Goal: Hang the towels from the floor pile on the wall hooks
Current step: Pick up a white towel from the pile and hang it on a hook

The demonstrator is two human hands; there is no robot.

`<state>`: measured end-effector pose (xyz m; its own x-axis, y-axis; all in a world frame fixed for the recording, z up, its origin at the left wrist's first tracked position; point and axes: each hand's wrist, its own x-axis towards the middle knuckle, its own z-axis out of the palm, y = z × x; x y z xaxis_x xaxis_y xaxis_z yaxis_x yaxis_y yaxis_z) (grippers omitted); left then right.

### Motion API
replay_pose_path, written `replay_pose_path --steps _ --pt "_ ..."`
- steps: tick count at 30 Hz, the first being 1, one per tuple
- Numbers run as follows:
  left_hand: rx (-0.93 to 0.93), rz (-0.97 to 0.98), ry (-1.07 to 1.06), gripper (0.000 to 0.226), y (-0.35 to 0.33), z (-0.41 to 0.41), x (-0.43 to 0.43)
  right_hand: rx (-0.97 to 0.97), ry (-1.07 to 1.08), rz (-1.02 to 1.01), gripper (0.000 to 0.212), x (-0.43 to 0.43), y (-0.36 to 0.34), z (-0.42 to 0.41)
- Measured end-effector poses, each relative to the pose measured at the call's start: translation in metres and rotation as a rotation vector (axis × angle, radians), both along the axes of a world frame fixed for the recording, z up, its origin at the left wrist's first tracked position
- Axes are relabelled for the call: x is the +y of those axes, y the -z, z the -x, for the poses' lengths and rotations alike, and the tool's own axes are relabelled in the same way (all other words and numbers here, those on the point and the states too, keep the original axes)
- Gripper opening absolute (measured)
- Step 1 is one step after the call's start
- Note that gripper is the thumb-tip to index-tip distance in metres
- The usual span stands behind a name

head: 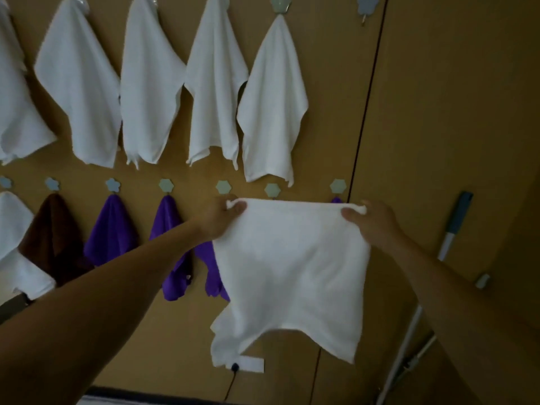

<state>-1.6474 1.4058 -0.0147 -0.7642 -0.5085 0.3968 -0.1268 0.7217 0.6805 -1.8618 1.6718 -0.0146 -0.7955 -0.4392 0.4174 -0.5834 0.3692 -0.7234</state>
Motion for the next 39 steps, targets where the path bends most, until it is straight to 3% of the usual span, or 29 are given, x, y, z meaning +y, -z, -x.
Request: replay_pose_path --steps 2,5,9,12,15,16,19,21,23,30,39 --pt "0.083 0.037 -0.047 0.027 -0.011 0.026 0.009 -0.017 0.003 0.160 0.040 0.000 -0.012 0.014" --pt "0.275 0.158 -0.153 0.012 -0.028 0.051 0.033 -0.161 -0.148 0.383 0.020 0.005 -0.027 0.036" --pt "0.612 0.221 -0.341 0.006 -0.058 0.082 0.060 -0.255 -0.260 0.421 0.014 -0.001 -0.051 0.058" --pt "0.479 -0.222 -0.087 0.024 -0.073 0.123 0.057 -0.252 -0.338 0.385 0.021 -0.010 -0.074 0.069" --pt "0.450 -0.356 0.028 0.018 -0.099 0.150 0.051 -0.150 -0.341 0.226 0.033 -0.013 -0.098 0.080" --pt "0.421 -0.372 0.094 0.026 -0.109 0.155 0.050 -0.131 -0.319 0.227 0.035 -0.014 -0.106 0.085" --pt "0.264 -0.325 0.316 0.059 -0.139 0.170 0.044 -0.076 -0.231 0.413 0.021 -0.018 -0.132 0.100" --pt "0.225 -0.278 0.404 0.053 -0.155 0.184 0.038 -0.045 -0.227 0.510 0.017 -0.023 -0.148 0.106" --pt "0.303 -0.250 0.377 0.036 -0.175 0.200 0.034 0.005 -0.210 0.551 0.020 -0.029 -0.162 0.109" --pt "0.540 -0.131 0.354 0.019 -0.246 0.242 0.044 0.293 0.040 0.655 0.032 -0.047 -0.227 0.129" --pt "0.732 0.215 0.081 0.032 -0.339 0.297 0.039 0.507 0.196 0.616 0.030 -0.064 -0.331 0.167"
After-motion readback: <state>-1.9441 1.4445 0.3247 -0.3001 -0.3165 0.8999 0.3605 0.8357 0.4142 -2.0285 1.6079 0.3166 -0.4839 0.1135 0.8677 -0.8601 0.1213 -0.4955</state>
